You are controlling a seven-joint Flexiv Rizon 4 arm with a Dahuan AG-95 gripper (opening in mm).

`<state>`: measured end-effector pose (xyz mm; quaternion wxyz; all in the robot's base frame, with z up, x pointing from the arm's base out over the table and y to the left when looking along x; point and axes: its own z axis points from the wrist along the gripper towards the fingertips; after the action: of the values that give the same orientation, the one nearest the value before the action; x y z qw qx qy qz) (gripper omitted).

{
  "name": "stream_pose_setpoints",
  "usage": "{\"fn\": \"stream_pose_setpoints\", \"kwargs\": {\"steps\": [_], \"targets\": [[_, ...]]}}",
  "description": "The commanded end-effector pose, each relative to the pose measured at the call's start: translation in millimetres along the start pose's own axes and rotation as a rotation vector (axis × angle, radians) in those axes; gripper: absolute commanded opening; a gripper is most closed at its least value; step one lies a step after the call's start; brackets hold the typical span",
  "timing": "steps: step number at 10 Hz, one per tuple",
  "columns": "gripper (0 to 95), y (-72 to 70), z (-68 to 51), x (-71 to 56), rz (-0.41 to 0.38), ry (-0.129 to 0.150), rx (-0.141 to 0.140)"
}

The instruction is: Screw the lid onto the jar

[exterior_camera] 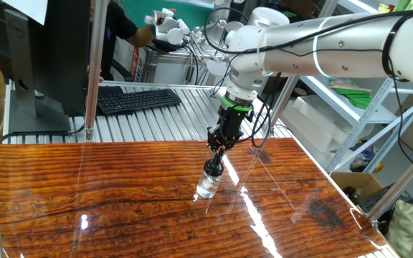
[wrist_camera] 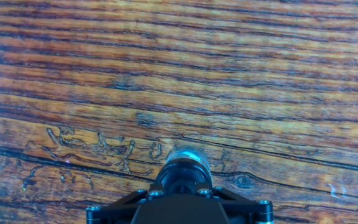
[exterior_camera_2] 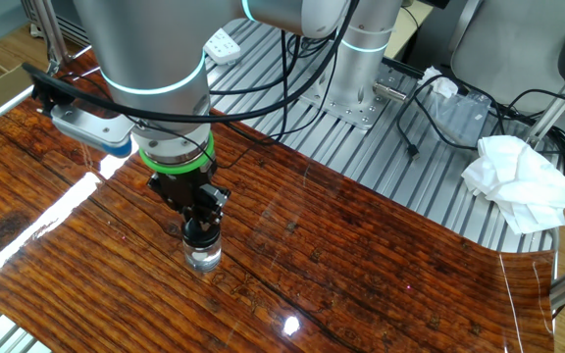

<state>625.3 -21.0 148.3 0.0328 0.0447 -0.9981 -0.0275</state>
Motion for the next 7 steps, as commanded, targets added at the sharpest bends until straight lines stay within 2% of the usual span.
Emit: {"fn": "stream_pose_setpoints", "kwargs": {"steps": [1,7], "targets": [[0.0,-0.1,0.2,0.0,0.001,-0.001,0.000],[0.0,0.2,3.1,1.0,0.003,-0.005,-0.003]]}}
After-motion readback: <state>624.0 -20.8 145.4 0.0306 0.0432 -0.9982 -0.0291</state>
